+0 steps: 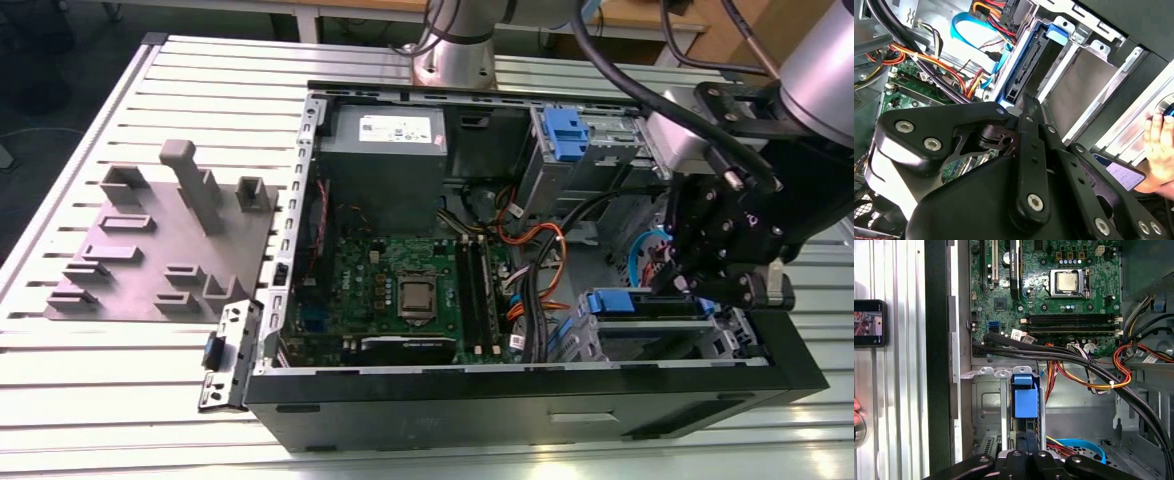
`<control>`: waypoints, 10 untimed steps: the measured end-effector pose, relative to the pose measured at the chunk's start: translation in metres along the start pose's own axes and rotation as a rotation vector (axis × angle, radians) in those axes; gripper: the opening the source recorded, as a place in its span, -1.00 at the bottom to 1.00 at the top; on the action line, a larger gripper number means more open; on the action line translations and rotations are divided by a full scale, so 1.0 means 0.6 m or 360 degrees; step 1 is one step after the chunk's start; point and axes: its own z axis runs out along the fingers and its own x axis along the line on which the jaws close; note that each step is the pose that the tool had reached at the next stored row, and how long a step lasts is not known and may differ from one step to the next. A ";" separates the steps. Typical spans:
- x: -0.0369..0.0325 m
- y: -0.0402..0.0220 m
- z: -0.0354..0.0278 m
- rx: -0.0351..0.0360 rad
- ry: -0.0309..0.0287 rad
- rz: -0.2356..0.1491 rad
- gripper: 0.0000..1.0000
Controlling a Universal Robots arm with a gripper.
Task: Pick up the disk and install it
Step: 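Insert the first disk wire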
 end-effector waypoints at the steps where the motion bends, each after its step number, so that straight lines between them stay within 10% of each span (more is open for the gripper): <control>1: 0.000 -0.001 0.000 0.0000 0.00000 0.0000 -0.79; 10: 0.000 -0.004 0.000 0.0000 -0.00001 0.0000 -0.79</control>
